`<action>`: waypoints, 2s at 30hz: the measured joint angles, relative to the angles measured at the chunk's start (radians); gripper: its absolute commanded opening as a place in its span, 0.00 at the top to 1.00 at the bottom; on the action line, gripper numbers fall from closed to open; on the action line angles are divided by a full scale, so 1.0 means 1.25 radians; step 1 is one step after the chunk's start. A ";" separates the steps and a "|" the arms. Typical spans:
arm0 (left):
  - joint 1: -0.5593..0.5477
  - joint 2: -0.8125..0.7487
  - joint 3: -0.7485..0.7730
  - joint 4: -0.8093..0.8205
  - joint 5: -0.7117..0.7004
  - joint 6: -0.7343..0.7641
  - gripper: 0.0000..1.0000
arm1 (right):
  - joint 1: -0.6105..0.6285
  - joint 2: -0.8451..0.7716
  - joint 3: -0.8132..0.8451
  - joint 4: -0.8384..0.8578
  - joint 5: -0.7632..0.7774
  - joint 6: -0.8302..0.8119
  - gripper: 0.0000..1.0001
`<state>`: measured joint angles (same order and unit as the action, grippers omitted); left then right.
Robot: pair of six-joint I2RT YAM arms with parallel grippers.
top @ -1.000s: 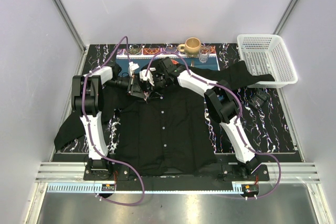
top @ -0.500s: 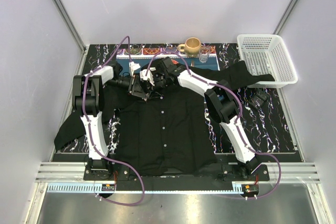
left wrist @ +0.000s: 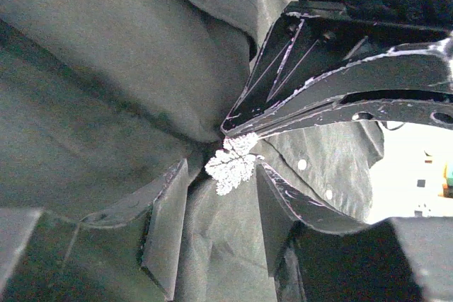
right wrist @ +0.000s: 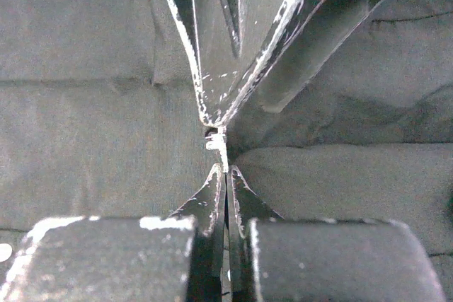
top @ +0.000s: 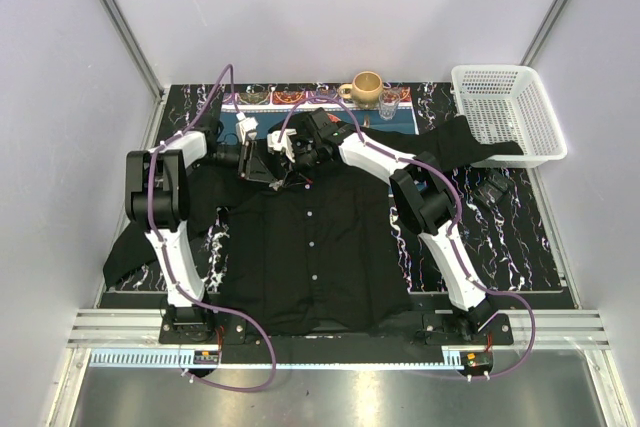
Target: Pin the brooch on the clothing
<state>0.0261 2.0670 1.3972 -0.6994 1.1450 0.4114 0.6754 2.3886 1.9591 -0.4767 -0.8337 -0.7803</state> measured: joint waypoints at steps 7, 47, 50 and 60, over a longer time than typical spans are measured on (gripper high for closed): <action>0.020 -0.031 -0.039 0.070 -0.002 -0.026 0.47 | -0.003 0.000 0.000 0.000 -0.016 0.021 1.00; 0.020 -0.502 -0.502 0.240 -0.110 0.871 0.02 | -0.029 0.115 0.217 -0.199 -0.134 0.217 1.00; -0.010 -0.522 -0.552 0.283 -0.127 0.902 0.06 | -0.030 0.127 0.230 -0.215 -0.143 0.222 1.00; -0.047 -0.546 -0.686 0.596 -0.189 0.828 0.02 | -0.031 0.144 0.254 -0.257 -0.158 0.233 1.00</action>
<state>-0.0326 1.3849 0.5392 0.0460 0.9092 1.4464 0.6373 2.5687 2.2765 -0.7979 -1.0309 -0.4889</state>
